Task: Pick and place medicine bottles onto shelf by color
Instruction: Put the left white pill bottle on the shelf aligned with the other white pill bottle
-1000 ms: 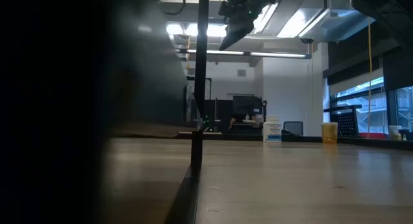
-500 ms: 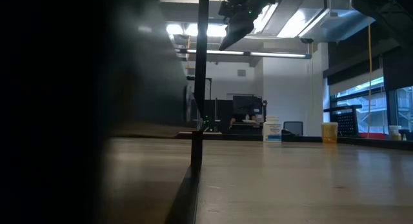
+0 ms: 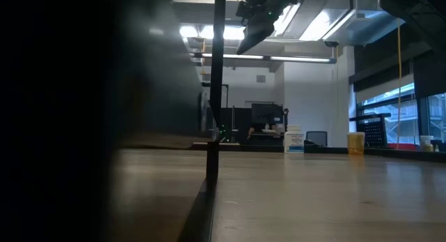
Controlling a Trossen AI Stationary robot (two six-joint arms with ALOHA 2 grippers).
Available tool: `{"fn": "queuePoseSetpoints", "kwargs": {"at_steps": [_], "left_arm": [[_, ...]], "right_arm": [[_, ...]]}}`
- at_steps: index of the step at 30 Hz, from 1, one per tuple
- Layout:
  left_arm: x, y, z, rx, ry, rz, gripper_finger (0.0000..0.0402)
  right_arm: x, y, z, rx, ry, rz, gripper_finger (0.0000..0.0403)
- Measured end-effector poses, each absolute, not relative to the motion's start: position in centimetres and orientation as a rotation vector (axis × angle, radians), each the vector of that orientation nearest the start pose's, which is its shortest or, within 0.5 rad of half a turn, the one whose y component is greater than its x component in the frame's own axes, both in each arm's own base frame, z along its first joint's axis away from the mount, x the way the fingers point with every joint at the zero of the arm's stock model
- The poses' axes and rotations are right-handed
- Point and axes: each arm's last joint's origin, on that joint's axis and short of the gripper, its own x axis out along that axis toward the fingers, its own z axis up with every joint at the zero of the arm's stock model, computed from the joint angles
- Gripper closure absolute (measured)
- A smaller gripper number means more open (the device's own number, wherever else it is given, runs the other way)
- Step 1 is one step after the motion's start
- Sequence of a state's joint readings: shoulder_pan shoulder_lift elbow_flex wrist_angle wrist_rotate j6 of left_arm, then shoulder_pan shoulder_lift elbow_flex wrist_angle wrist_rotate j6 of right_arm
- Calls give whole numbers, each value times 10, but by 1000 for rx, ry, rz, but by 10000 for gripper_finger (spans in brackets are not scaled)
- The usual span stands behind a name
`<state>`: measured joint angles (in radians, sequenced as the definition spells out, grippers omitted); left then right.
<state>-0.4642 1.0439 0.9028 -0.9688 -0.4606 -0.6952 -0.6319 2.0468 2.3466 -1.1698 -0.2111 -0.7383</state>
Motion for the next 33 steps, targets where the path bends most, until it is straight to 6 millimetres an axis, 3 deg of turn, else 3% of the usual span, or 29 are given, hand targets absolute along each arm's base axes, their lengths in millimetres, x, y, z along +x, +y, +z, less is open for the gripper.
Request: {"fn": "queuePoseSetpoints", "kwargs": {"at_steps": [7,13,23,33], "left_arm": [[158,-83,272,-173,936,294,224],[149,-93,282,-195,952,272,224],[137,-109,289,-224,947,196,224],[128,-120,289,-263,953,157,224]], "right_arm": [[342,-243,394,-329,887,-79,233],[343,-239,394,-164,870,-108,233],[346,-204,390,-124,712,436,233],[354,-167,387,-148,693,660,233]]}}
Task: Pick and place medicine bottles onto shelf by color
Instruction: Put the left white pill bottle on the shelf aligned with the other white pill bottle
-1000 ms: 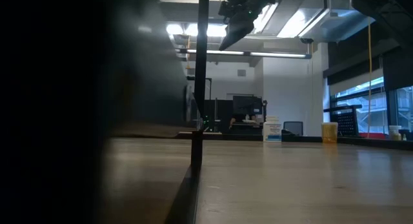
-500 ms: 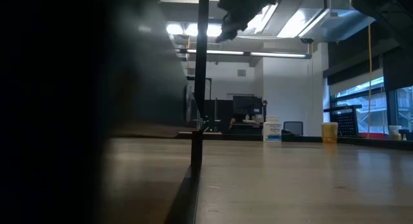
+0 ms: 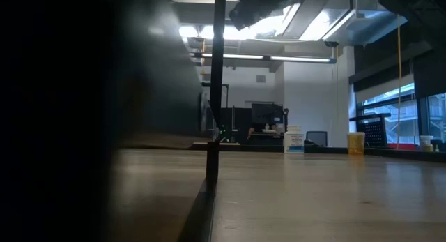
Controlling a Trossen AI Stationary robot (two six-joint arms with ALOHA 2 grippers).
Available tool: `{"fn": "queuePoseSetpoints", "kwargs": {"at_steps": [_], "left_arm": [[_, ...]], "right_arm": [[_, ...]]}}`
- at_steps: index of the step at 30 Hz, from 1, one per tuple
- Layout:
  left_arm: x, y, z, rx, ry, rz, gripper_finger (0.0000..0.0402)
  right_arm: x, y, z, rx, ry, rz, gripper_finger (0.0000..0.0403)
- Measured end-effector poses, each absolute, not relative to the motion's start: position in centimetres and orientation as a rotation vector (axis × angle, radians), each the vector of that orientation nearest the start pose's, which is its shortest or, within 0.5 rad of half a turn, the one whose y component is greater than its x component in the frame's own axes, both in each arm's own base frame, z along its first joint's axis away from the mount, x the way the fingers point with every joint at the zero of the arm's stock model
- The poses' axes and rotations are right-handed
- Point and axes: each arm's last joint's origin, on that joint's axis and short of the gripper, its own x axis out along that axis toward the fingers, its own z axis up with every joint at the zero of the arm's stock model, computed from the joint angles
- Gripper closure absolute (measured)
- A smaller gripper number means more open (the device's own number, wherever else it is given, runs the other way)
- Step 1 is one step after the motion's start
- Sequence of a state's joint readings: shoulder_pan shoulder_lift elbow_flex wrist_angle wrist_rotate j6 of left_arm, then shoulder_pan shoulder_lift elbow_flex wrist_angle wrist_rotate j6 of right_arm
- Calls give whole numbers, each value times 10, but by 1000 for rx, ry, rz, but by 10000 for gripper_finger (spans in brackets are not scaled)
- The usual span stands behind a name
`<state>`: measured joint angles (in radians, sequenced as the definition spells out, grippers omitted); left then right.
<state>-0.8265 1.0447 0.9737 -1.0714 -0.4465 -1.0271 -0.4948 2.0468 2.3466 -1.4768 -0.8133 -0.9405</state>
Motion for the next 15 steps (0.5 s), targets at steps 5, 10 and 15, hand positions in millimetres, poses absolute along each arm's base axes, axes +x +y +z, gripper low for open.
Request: {"fn": "queuePoseSetpoints", "kwargs": {"at_steps": [5,10,15], "left_arm": [[124,-125,289,-266,954,134,224],[122,-127,289,-258,956,119,224],[122,-127,289,-252,956,116,224]], "right_arm": [[359,-156,388,-154,661,712,233],[360,-155,388,-177,651,721,233],[361,-157,388,-210,671,690,233]]}}
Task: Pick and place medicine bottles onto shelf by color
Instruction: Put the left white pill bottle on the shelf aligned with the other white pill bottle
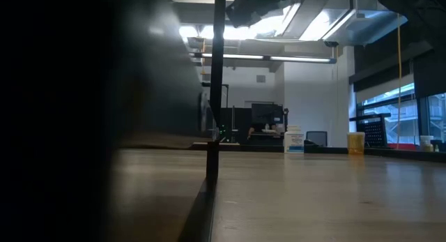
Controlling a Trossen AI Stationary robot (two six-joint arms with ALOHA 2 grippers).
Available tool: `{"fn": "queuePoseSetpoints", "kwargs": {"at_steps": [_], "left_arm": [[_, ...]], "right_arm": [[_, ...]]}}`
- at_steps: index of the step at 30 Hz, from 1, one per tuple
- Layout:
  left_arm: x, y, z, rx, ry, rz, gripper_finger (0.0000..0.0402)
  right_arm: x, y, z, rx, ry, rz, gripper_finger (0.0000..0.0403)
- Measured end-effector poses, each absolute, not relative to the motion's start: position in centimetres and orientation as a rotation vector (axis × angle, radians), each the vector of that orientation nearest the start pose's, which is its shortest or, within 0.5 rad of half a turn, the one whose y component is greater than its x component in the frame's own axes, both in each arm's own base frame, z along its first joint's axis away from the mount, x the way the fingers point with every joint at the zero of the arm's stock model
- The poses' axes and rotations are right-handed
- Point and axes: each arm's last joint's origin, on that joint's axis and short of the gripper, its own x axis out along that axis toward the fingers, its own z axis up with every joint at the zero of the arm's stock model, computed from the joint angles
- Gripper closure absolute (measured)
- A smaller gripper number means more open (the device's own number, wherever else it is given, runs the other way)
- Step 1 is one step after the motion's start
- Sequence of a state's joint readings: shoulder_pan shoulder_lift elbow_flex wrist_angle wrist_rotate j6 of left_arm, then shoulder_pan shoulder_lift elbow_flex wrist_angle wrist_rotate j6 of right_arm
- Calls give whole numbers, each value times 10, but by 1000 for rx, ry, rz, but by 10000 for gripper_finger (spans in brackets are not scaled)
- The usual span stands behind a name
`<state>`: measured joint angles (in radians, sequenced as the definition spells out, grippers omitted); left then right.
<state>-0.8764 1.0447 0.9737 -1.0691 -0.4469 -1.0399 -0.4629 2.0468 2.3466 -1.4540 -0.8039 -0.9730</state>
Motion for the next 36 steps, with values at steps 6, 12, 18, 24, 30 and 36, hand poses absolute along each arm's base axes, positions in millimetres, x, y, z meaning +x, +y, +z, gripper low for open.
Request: {"fn": "queuePoseSetpoints", "kwargs": {"at_steps": [6,12,18,24,30,36], "left_arm": [[122,-127,289,-250,956,116,224],[121,-126,288,-216,968,111,224],[120,-126,288,-171,971,85,224],[112,-129,287,-102,983,56,224],[106,-139,284,-56,976,35,224],[104,-152,288,-41,984,79,224]], "right_arm": [[363,-160,387,-270,707,632,233],[366,-162,389,-319,691,596,233],[370,-164,391,-354,654,578,233],[373,-166,393,-383,622,564,233],[375,-166,394,-397,607,557,233],[376,-167,395,-409,594,551,233]]}}
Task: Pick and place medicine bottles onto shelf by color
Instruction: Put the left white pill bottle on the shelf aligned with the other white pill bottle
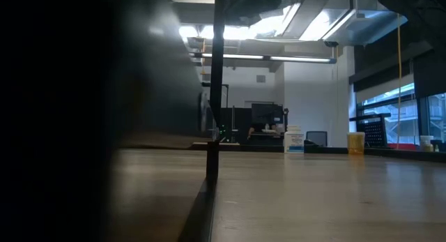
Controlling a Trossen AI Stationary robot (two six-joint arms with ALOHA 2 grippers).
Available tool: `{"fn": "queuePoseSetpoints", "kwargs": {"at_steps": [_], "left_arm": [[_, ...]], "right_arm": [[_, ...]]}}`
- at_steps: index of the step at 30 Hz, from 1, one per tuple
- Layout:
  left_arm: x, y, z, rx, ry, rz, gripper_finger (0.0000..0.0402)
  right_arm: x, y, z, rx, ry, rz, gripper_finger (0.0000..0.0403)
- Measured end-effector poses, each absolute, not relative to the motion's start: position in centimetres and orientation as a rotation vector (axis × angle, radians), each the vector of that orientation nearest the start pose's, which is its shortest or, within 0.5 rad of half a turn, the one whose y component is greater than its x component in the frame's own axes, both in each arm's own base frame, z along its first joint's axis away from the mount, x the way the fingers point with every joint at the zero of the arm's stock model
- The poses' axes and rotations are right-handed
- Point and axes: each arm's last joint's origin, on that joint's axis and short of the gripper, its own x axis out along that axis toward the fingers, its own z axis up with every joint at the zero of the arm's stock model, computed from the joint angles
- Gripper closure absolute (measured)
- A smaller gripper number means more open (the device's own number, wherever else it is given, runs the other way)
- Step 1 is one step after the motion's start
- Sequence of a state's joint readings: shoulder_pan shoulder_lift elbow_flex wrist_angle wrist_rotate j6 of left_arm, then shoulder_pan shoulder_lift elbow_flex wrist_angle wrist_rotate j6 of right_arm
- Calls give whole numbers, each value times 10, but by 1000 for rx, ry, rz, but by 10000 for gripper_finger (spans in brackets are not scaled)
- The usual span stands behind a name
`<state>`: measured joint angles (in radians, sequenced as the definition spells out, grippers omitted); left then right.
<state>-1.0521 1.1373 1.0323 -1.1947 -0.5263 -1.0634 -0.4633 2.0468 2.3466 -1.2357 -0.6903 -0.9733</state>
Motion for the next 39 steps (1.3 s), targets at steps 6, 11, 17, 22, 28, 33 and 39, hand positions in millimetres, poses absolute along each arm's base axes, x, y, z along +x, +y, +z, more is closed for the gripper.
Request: {"fn": "queuePoseSetpoints", "kwargs": {"at_steps": [6,11,17,22,28,33,39], "left_arm": [[111,-177,299,16,990,133,224],[114,-201,308,3,1010,182,224],[110,-229,297,-44,1019,229,224],[105,-244,282,-41,1027,260,224],[104,-255,269,-23,1031,276,224],[106,-260,265,-42,1047,270,224],[107,-263,265,-73,1045,251,224]], "right_arm": [[376,-167,395,-409,593,551,233],[376,-167,396,-413,589,549,233],[376,-167,396,-413,589,549,233],[376,-167,396,-412,590,549,233],[376,-167,396,-412,590,549,233],[376,-167,396,-412,590,549,233],[376,-167,396,-412,590,549,233]]}}
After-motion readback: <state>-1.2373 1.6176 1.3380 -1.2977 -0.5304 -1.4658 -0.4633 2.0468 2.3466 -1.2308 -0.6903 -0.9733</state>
